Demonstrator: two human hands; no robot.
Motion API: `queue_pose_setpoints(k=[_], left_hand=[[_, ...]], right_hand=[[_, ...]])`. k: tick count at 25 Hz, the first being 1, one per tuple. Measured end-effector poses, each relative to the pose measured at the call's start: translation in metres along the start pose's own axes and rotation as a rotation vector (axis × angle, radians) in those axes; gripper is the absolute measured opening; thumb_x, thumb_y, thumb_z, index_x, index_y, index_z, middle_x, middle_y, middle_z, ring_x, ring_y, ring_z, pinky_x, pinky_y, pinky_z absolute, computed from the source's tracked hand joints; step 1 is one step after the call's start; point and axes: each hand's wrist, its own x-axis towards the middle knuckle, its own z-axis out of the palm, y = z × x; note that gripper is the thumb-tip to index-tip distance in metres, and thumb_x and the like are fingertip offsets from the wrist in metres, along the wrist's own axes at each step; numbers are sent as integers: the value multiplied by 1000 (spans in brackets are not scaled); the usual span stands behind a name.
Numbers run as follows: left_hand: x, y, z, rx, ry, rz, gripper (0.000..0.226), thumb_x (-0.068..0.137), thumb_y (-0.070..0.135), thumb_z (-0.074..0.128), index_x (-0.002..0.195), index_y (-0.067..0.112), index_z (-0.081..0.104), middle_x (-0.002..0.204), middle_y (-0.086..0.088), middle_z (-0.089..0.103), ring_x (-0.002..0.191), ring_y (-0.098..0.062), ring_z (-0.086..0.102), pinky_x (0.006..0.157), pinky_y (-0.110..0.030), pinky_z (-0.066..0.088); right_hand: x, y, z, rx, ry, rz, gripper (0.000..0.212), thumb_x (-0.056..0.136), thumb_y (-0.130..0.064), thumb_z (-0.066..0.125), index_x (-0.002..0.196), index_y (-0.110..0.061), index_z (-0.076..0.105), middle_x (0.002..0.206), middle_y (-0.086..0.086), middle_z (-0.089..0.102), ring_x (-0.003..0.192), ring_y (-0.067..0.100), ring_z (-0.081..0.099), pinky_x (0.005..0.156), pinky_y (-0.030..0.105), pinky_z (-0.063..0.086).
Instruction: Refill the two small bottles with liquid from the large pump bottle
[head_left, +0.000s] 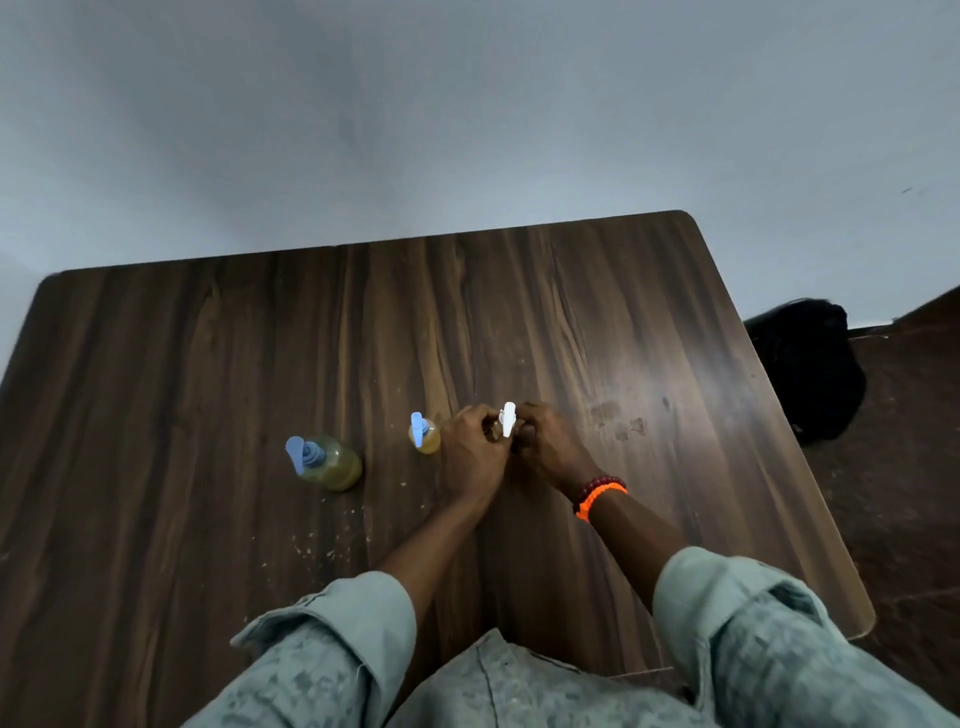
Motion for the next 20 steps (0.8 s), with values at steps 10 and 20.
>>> queue_pose_setpoints(k=[10, 20], left_hand=[[10, -8, 14, 36, -10, -14, 14, 92, 22, 79, 92, 9, 75, 89, -8, 75, 84, -20, 68, 77, -45, 61], [-1, -15, 0, 66, -92, 33, 35, 89, 22, 82, 120, 8, 74, 115, -9, 76, 109, -23, 70, 98, -39, 59]], right_hand=[[5, 7, 10, 48, 6, 103, 29, 80, 9, 62, 104, -4, 72, 101, 6, 71, 92, 21, 64, 73, 21, 50], [2, 11, 13, 164, -15, 112, 35, 87, -2, 58, 115, -18, 72, 109, 2, 76, 100, 17, 71, 89, 45, 61]])
